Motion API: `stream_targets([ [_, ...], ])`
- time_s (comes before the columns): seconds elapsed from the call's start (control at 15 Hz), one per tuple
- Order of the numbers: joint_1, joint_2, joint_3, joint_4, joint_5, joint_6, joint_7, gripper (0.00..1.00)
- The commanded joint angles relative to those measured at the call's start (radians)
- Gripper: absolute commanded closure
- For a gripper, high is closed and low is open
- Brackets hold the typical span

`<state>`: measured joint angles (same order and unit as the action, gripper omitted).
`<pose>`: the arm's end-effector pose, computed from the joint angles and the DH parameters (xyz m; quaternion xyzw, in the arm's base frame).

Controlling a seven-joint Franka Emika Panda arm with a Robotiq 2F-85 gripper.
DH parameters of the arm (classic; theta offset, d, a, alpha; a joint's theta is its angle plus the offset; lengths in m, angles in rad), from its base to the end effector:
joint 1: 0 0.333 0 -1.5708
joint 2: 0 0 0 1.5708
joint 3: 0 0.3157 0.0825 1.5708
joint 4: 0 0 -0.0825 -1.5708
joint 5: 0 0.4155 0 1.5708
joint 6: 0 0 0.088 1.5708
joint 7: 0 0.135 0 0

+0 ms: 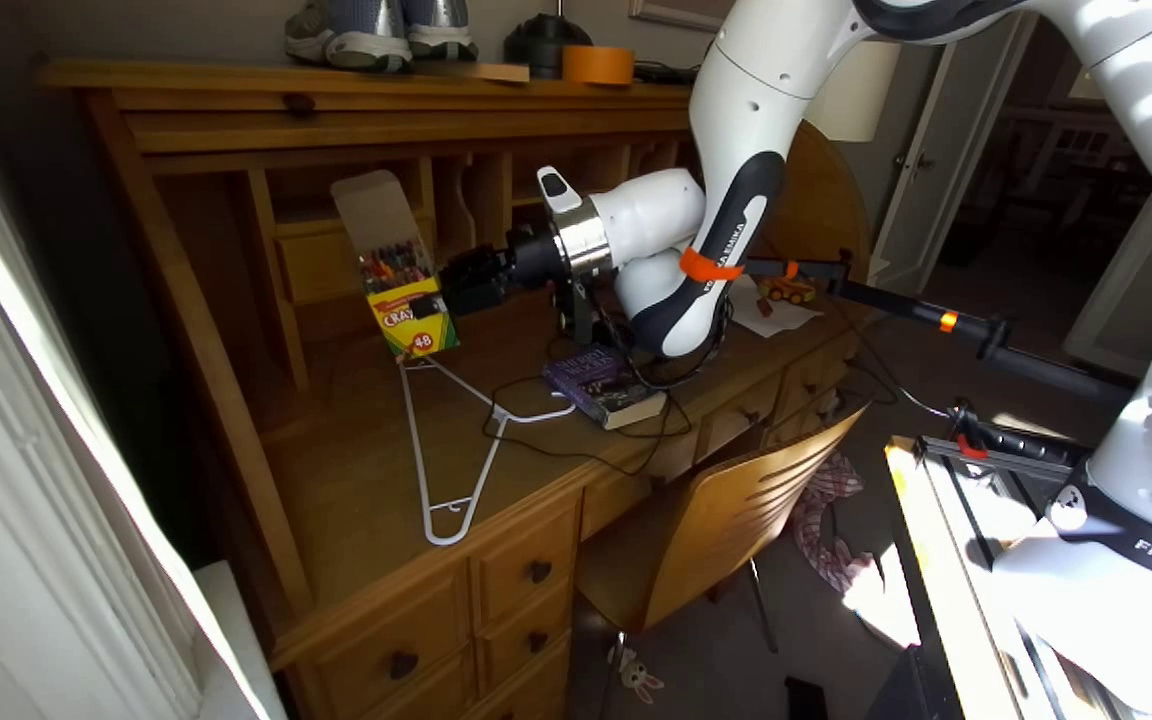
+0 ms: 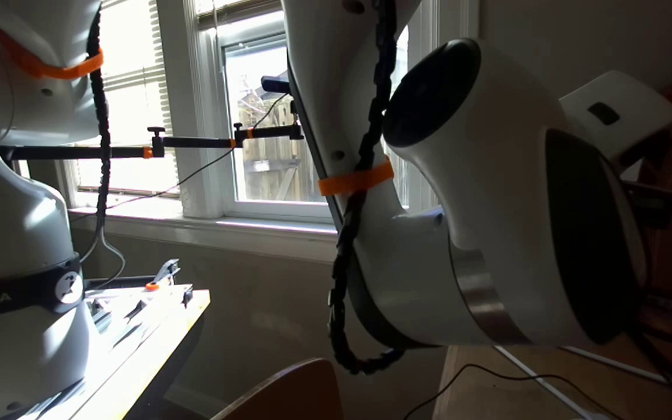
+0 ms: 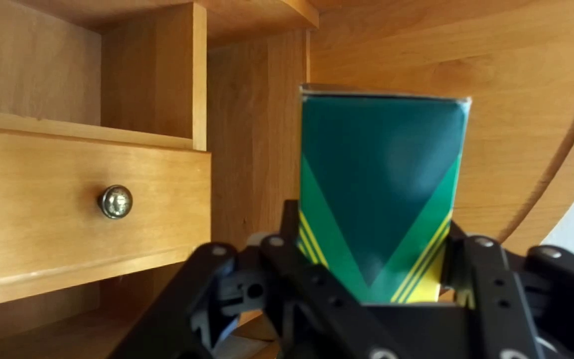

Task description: Move the crayon box to the bottom part of the desk

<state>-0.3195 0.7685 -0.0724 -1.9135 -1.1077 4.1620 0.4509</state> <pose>0.6087 -0.0897 0.1964 -0.7863 -0.2241 -0.5554 0.1515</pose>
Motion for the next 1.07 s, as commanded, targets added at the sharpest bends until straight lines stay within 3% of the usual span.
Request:
stream_targets([
  [0.0, 0.000, 0.070, 0.041, 0.063, 0.040, 0.012, -0.023, 0.66],
  [0.53, 0.041, 0.231, 0.062, 0.244, 0.011, -0.034, -0.055, 0.66],
  [1.0, 0.076, 0.308, 0.058, 0.384, -0.050, -0.152, -0.019, 0.66],
])
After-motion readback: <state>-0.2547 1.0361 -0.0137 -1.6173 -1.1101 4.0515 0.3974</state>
